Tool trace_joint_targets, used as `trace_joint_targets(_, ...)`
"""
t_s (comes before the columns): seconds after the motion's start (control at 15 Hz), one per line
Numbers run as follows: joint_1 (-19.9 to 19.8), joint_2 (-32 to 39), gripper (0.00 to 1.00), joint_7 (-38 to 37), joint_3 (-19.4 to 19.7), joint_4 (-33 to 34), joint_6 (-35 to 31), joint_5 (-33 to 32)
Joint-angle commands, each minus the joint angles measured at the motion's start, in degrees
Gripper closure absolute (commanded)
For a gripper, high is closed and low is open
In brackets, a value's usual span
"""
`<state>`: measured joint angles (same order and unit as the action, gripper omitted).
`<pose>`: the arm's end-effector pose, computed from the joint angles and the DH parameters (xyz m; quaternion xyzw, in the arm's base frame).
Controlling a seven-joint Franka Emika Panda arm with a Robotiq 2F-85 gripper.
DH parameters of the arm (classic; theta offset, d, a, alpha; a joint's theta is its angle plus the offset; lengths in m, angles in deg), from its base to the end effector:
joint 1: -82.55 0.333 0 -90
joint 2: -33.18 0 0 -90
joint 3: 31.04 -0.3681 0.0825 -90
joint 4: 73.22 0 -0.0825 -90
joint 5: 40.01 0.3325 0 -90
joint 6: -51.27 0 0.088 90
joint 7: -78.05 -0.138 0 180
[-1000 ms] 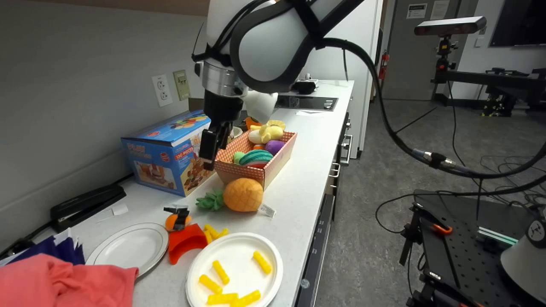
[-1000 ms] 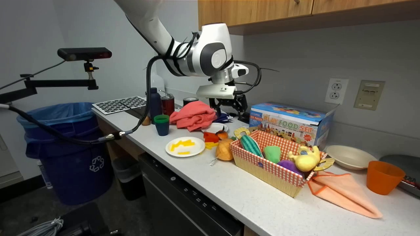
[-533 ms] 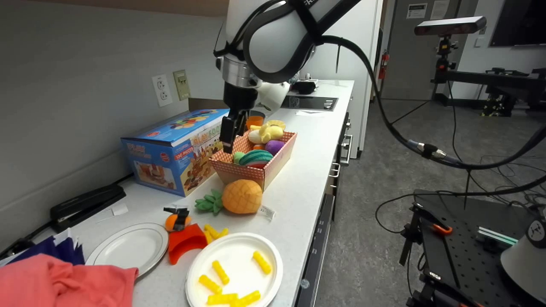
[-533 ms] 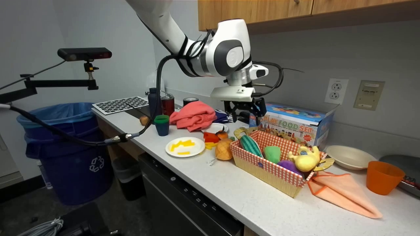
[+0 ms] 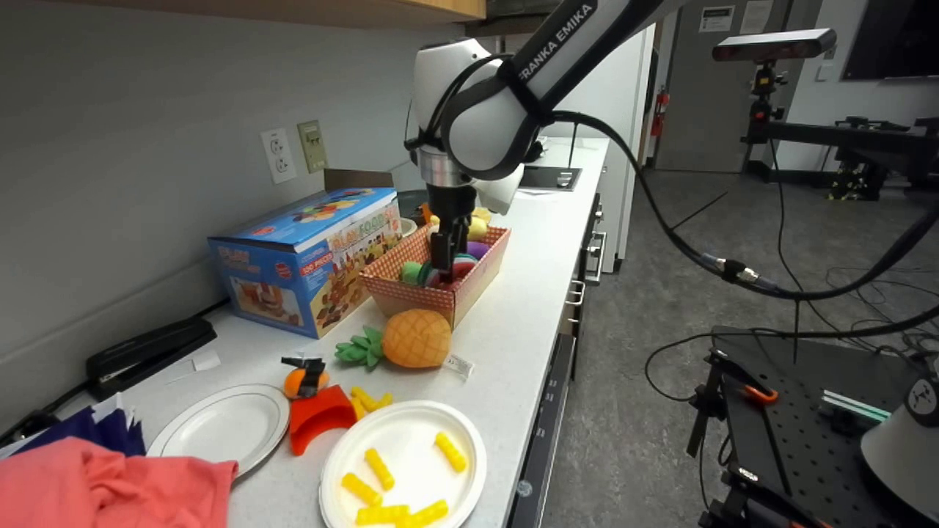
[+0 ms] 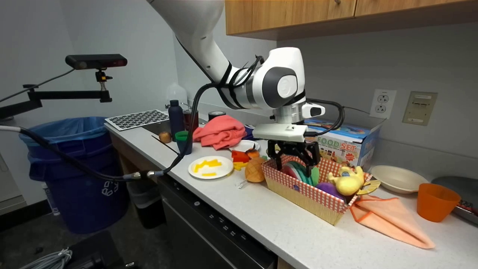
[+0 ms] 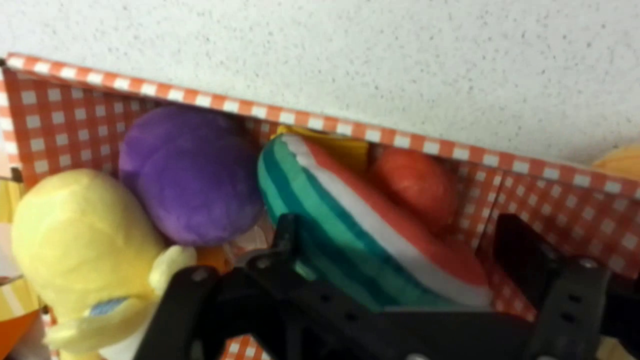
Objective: Remove all the plush toys from the basket
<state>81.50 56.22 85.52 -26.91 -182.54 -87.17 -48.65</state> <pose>0.6210 -0.0561 0.3494 0.9934 0.0771 0.0451 0.0722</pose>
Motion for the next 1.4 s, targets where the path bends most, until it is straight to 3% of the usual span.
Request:
trace_joint_targets(0.0,0.12,2.00,0.00,-0.79,-0.21,1.98,3.27,-1.45)
trace_joint_targets(0.07,0.14,2.29,0.25,-0.71,-0.30,2.22,3.56,-1.49)
trace_joint_targets(0.2,0.07,2.63,0.34,-0.44,-0.47,2.62,3.71,-1.59)
trace_joint_targets(0.73,-0.29,-0.23,0.96,-0.29,-1.20,2.82,1.09,-0.31)
trace_joint_targets(0.87,-0.26,-2.89,1.00,0.44,-2.07,1.88,-0.37,0.35)
trace_joint_targets(1.33,0.72,-11.03,0.99,5.31,-7.48,-1.90,-3.02,4.51)
